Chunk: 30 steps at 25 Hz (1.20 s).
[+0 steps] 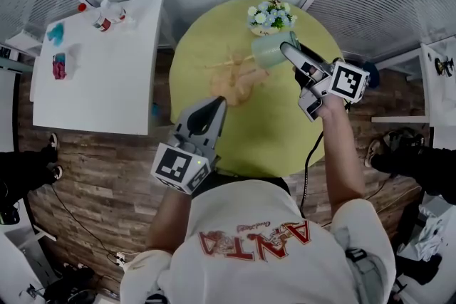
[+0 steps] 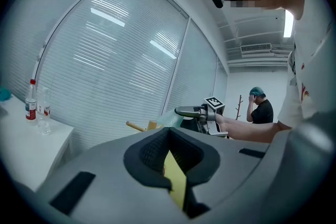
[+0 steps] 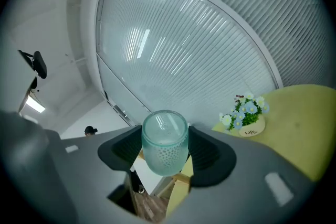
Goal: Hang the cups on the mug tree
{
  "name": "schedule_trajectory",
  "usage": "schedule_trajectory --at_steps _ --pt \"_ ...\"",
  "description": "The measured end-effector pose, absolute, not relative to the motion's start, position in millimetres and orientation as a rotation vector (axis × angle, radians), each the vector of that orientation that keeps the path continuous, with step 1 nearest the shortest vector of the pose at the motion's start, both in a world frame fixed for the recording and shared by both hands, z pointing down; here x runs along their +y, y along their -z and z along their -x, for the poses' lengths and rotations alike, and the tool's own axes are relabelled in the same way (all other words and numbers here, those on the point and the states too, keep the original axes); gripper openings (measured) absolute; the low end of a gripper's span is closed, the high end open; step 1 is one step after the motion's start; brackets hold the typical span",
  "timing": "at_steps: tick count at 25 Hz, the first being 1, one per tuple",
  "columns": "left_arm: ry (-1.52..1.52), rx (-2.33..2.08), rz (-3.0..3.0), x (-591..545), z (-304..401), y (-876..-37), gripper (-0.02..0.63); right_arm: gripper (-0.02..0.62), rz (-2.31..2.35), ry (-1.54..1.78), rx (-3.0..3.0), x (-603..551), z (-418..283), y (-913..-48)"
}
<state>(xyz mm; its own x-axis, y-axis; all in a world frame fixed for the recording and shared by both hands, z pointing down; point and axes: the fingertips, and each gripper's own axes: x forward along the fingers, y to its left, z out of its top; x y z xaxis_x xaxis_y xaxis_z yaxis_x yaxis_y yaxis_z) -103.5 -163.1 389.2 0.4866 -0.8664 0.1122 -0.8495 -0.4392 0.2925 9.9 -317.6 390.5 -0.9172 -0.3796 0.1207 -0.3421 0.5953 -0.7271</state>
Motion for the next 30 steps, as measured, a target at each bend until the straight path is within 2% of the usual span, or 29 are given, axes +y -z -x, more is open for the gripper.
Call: schedule_trajectory --at_steps 30 --pt "0.08 -1.428 -2.392 -158.0 106.3 -395.8 0.008 0.27 0.544 1.352 2.726 -311.2 6.4 -419.9"
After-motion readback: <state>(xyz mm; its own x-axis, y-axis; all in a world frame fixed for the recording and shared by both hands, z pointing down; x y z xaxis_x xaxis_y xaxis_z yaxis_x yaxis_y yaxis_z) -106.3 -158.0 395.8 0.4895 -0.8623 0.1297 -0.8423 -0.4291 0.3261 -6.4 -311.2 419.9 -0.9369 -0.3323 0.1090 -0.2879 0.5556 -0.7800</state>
